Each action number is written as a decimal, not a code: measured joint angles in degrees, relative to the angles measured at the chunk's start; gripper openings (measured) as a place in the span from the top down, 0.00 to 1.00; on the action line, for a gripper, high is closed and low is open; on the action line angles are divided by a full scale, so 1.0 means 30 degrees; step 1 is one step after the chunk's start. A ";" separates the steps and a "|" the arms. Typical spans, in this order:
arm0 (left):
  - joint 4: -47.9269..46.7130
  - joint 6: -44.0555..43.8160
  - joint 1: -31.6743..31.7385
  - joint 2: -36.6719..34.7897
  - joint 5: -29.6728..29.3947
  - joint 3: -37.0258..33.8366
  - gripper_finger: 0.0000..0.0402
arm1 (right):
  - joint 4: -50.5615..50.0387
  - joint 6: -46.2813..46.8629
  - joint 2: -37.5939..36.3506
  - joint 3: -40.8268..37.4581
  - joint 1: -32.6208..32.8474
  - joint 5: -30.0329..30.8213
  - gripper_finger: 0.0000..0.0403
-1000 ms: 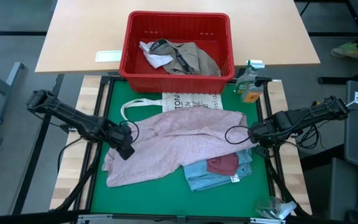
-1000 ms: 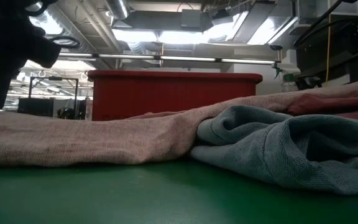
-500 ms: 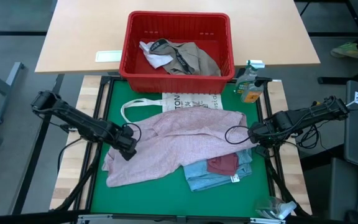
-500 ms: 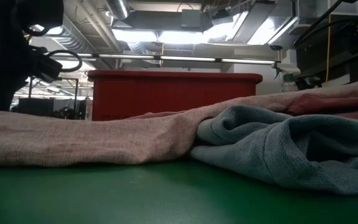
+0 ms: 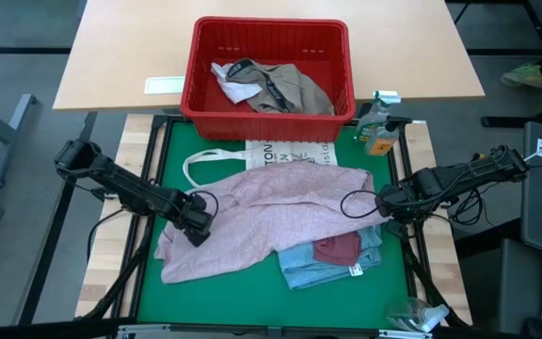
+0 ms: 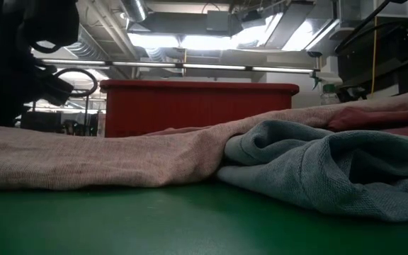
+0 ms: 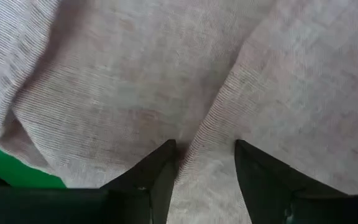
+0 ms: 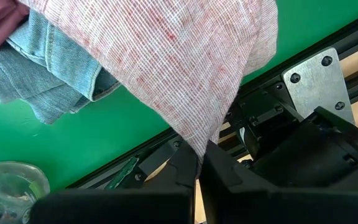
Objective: Fold Laundry from Bin
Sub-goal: Fold the pink shirt from the red laundry basket
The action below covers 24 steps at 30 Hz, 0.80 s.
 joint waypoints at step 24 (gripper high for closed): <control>-0.3985 -0.2431 0.0000 -0.0631 0.2190 0.0027 1.00 | 0.0123 0.0000 0.0004 0.0000 -0.0007 0.0216 0.98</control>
